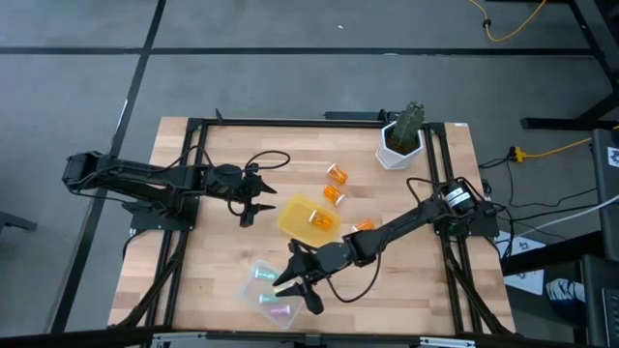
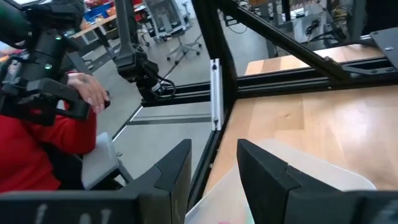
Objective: Pick and place medicine bottles into bin by pill shape (circle, oval)
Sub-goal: Put the yellow bottled tablet into the transparent bin
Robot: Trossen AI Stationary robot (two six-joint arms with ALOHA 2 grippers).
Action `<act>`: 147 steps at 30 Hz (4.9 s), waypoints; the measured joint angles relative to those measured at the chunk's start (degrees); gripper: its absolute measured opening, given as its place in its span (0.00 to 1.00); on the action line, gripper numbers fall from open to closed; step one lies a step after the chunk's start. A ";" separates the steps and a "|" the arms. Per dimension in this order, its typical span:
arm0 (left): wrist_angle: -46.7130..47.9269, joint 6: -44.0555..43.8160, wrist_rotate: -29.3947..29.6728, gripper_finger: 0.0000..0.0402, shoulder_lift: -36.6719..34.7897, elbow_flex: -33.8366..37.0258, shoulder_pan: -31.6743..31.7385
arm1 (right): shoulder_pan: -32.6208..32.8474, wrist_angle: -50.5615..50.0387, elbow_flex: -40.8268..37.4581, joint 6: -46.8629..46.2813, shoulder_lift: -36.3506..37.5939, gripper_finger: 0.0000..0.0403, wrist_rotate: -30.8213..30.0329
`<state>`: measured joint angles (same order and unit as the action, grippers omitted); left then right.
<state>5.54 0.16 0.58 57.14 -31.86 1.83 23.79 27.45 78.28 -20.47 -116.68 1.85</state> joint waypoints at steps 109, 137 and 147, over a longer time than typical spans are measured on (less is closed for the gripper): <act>0.00 0.02 0.00 0.53 0.02 0.00 0.00 | 1.44 -104.60 -0.11 -43.52 6.60 0.69 -11.18; 0.00 0.02 0.01 0.53 0.01 0.00 0.01 | -3.30 -94.17 -6.17 -19.07 1.16 0.69 -7.72; 0.00 0.02 0.02 0.53 0.02 0.00 0.02 | -4.52 -93.64 -5.59 -22.78 0.97 0.59 1.14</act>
<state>5.54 0.19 0.60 57.17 -31.86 1.85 19.27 -66.19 72.69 -43.25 -115.72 2.99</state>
